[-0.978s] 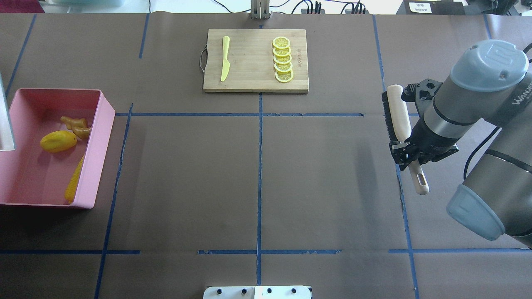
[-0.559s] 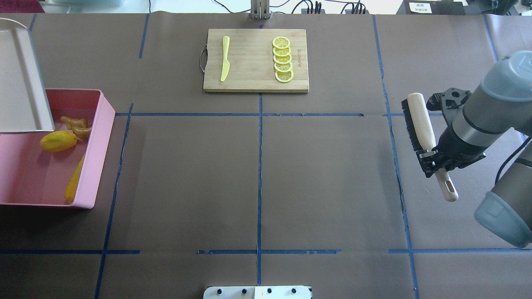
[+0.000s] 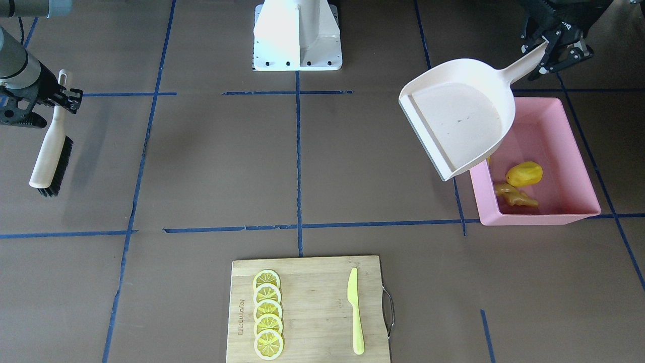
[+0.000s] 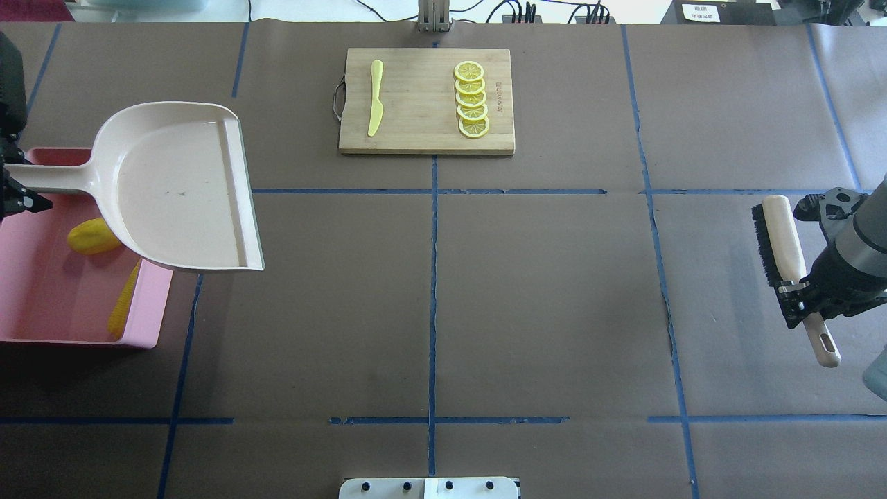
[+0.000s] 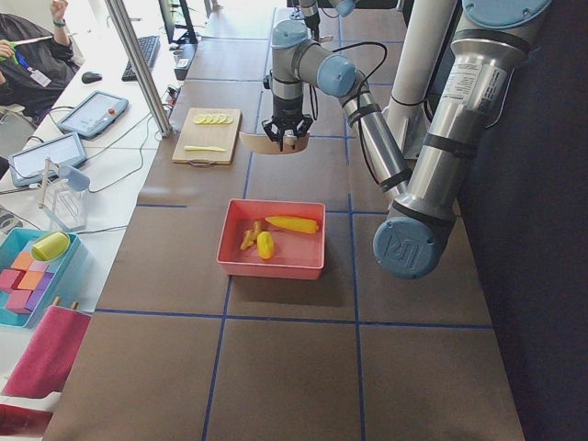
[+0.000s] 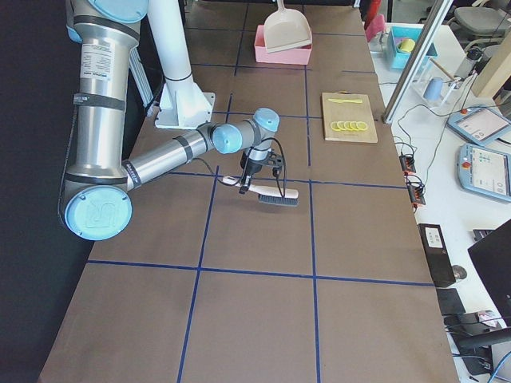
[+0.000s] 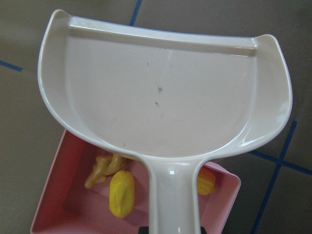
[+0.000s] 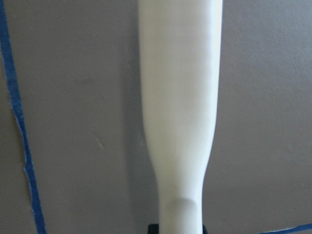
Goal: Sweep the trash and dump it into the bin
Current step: 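Lower the empty dustpan with the left gripper while the right moves the brush back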
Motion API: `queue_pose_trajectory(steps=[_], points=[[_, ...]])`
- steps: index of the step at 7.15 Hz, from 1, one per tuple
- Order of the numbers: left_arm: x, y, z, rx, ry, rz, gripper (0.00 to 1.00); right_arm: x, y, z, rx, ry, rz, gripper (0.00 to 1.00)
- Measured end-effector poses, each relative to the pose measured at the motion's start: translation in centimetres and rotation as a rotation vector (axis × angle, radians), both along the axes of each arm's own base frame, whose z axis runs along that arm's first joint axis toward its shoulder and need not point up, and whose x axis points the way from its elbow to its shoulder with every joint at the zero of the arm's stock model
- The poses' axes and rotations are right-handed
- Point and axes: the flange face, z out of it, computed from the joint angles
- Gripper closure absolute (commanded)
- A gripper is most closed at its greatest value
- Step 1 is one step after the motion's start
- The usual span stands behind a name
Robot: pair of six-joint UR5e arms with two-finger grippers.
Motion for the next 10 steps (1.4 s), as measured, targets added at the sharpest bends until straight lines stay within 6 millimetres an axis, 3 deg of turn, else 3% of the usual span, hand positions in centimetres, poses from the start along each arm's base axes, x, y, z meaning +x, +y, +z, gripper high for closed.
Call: queue_pose_trajectory(steps=[3, 5, 6, 7, 8, 9, 10], points=[[2.7, 0.4, -1.7, -0.012, 0.025, 0.008, 1.00, 1.5, 1.9, 5.2, 0.044, -0.050, 0.007, 1.00], [3.0, 0.3, -1.7, -0.015, 0.025, 0.009, 1.00, 1.4, 2.2, 6.8, 0.024, -0.067, 0.001, 0.99], [3.1, 0.2, -1.6, -0.016, 0.023, 0.009, 1.00, 1.2, 2.1, 7.4, 0.011, -0.068, -0.002, 0.92], [3.1, 0.2, -1.6, -0.017, 0.023, 0.010, 1.00, 1.1, 2.1, 7.8, 0.002, -0.068, -0.004, 0.65], [3.2, 0.1, -1.5, -0.017, 0.022, 0.011, 1.00, 1.0, 2.1, 8.1, -0.007, -0.069, -0.007, 0.43], [3.4, -0.1, -1.6, -0.017, 0.021, 0.012, 1.00, 0.9, 2.2, 8.3, -0.014, -0.073, -0.013, 0.26], [3.8, -0.4, -1.7, -0.015, 0.022, 0.020, 1.00, 0.9, 2.2, 8.5, -0.018, -0.077, -0.019, 0.00]])
